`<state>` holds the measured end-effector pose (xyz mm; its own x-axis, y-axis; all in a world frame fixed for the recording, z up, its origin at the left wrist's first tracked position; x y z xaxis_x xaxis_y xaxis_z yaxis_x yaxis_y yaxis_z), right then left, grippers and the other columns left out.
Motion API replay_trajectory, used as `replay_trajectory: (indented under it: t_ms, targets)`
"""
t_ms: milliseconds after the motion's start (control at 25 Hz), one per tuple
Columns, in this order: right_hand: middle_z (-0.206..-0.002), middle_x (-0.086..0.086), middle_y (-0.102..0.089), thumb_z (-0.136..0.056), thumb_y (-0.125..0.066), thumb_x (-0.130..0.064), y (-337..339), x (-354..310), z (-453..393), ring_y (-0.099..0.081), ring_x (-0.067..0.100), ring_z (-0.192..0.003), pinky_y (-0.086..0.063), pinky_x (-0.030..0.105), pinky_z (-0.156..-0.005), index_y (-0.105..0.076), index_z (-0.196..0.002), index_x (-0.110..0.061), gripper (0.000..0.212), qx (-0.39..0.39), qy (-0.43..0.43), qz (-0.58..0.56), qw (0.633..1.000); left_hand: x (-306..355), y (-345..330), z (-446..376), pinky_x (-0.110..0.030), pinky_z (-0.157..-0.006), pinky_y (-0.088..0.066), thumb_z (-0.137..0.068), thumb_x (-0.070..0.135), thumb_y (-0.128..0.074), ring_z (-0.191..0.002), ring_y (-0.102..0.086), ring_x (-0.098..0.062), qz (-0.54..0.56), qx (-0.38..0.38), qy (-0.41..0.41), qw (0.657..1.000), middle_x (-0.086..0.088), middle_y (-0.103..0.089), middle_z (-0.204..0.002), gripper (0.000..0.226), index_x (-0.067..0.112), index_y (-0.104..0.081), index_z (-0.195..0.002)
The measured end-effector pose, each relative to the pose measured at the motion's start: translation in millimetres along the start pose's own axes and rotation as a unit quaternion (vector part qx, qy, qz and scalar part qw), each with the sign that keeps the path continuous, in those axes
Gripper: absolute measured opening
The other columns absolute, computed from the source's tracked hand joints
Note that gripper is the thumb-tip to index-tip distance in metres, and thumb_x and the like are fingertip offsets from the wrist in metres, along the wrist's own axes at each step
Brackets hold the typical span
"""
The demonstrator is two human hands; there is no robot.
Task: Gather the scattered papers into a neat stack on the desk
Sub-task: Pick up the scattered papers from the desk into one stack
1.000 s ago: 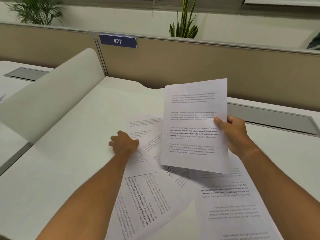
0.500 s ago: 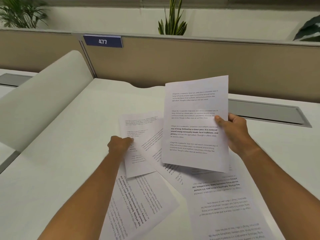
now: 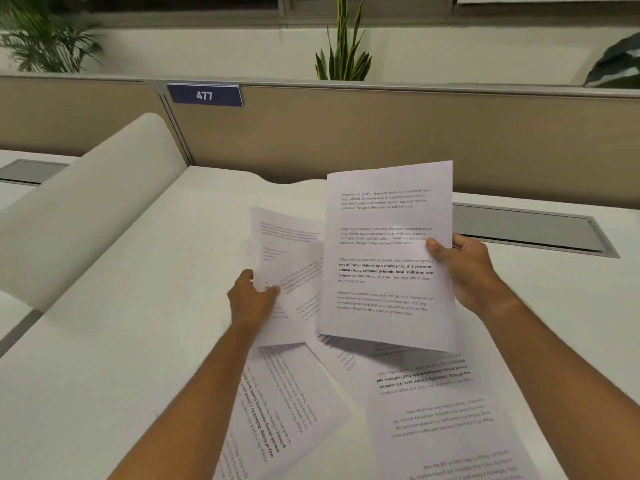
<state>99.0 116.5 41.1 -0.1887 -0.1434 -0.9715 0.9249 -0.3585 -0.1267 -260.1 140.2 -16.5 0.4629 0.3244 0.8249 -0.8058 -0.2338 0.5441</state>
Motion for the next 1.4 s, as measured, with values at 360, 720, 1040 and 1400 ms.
replay_trajectory:
  t_ms: [360,720,1040,1400]
  targets:
    - [-0.101,0.005,-0.079,-0.093,-0.065,-0.010,-27,-14,2,-0.076,0.022,-0.088,-0.061,0.030,-0.066,-0.070,-0.109,-0.012,0.017,-0.086,0.001,-0.045,0.995,69,70,-8,-0.021,-0.052,-0.045,-0.092,0.030,-0.058,-0.061,-0.056,-0.011,0.035,0.094,-0.213,0.972,0.005,-0.060,-0.072,0.022,0.012,-0.056,-0.080]
    - [-0.096,0.010,-0.079,-0.092,-0.066,-0.007,-32,38,7,-0.077,0.025,-0.083,-0.061,0.033,-0.061,-0.071,-0.105,-0.006,0.014,-0.051,-0.090,-0.008,0.995,-22,41,-19,-0.033,-0.065,-0.039,-0.098,0.050,-0.045,-0.074,-0.056,-0.028,-0.082,-0.015,0.031,0.996,-0.007,-0.056,-0.064,0.057,0.010,-0.051,-0.057]
    - [-0.100,0.014,-0.077,-0.092,-0.065,-0.005,-46,64,18,-0.076,0.028,-0.087,-0.061,0.035,-0.062,-0.070,-0.108,-0.003,0.017,-0.043,-0.135,0.015,0.990,-36,14,-9,-0.035,-0.077,-0.051,-0.083,0.025,-0.070,-0.084,-0.063,-0.026,-0.083,-0.098,0.005,0.992,-0.006,-0.065,-0.091,0.018,0.011,-0.060,-0.086]
    - [-0.106,0.018,-0.074,-0.092,-0.065,-0.003,-69,103,31,-0.071,0.036,-0.097,-0.057,0.056,-0.086,-0.069,-0.108,-0.001,0.016,-0.031,-0.204,0.045,0.978,-23,12,-24,-0.031,-0.065,-0.043,-0.098,0.043,-0.046,-0.073,-0.056,-0.026,-0.146,-0.103,-0.028,0.983,-0.002,-0.058,-0.074,0.039,0.014,-0.052,-0.072]
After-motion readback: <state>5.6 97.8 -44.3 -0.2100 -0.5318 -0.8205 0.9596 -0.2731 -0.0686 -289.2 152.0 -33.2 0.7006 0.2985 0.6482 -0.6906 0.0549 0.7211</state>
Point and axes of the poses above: each hand's wrist, its own z-axis away from the middle knuckle, its own y-axis out of the back of the hand, x = y × z, the point moved 3 cm from there along -z, towards the middle knuckle
